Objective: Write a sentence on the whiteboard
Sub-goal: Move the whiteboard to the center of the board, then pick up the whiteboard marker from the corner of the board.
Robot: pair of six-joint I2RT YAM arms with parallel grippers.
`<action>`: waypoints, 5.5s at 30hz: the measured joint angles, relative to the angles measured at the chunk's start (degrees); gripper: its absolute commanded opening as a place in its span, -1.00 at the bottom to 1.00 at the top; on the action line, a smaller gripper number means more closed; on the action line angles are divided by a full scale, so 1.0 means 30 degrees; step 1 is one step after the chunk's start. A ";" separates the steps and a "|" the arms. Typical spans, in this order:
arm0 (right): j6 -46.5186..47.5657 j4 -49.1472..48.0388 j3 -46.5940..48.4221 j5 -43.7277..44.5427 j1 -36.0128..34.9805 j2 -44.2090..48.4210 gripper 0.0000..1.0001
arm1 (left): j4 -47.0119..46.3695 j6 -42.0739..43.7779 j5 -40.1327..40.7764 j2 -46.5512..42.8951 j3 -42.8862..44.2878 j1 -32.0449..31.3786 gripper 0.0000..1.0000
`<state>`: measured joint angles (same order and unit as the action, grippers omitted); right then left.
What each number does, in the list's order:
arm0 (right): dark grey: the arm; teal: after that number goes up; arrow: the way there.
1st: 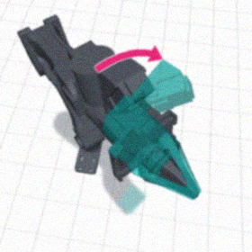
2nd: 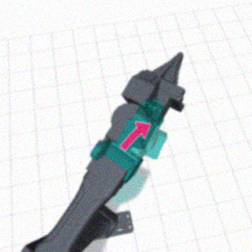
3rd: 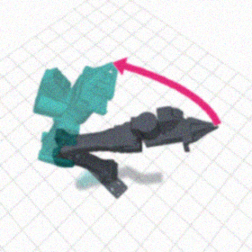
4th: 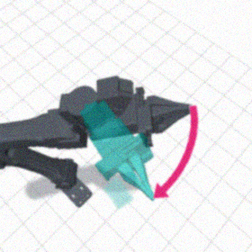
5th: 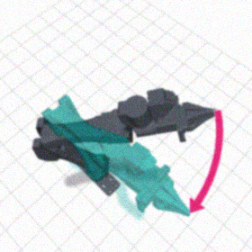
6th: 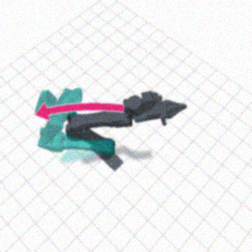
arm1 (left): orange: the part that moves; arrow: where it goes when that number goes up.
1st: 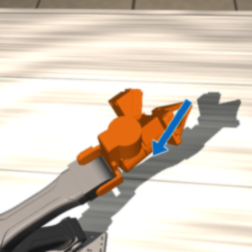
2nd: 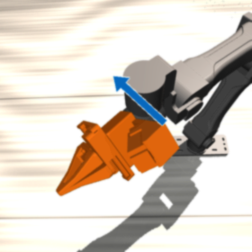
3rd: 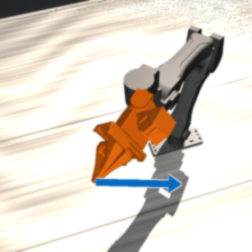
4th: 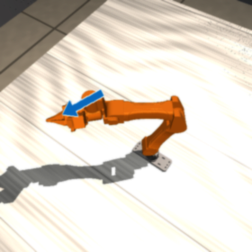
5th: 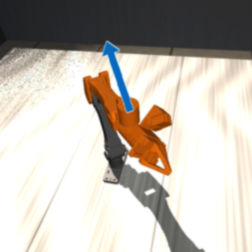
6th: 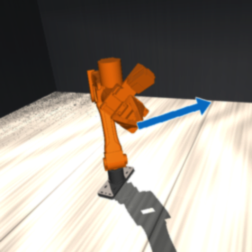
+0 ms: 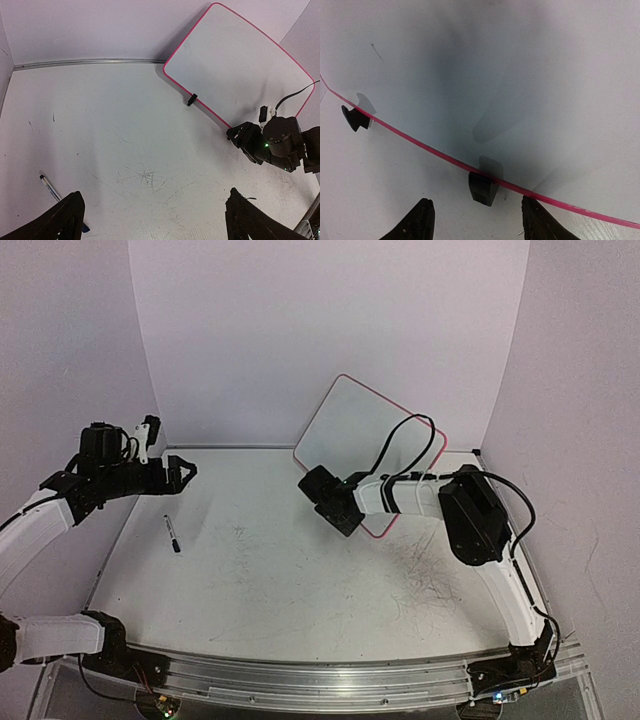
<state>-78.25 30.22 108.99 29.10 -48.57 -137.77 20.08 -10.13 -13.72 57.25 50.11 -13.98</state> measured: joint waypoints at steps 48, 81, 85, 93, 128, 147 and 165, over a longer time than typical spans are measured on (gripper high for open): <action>1.0785 -1.0322 -1.4605 -0.2452 0.1504 0.7097 -1.00 | -0.0015 0.0400 0.1138 0.0226 -0.0126 -0.0837 0.99; 1.9466 -2.2574 -2.8234 -0.5434 -0.0505 1.3582 -0.38 | -0.3038 -0.8445 -0.0181 0.0984 -0.3366 -0.1719 0.76; 1.9002 -2.2451 -2.8685 -0.5627 -0.0775 1.4430 0.38 | -0.3130 -0.9380 -0.0760 0.1248 -0.3420 -0.1986 0.35; 1.7952 -2.0588 -2.8880 -0.6031 -0.0973 1.8407 0.97 | -0.2959 -1.1111 0.3333 0.1661 -0.3403 -0.4676 0.39; 1.4769 -1.3274 -2.9048 -0.5369 -0.0973 2.6961 0.96 | 0.0187 -1.2093 1.1546 0.6610 -0.0688 -1.0938 0.65; 1.4285 -1.2079 -2.8429 -0.5062 -0.0973 2.7623 0.94 | 0.1810 -1.2641 1.2896 1.1429 0.2383 -1.3580 0.73; 1.5296 -1.2414 -2.7970 -0.7785 -0.1204 2.4317 0.88 | 0.2037 -1.0963 1.0144 0.4555 -0.1931 -0.6287 0.97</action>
<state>-32.37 -7.02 25.08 5.75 -52.18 -64.82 26.19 -43.02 16.71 70.92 44.31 -32.84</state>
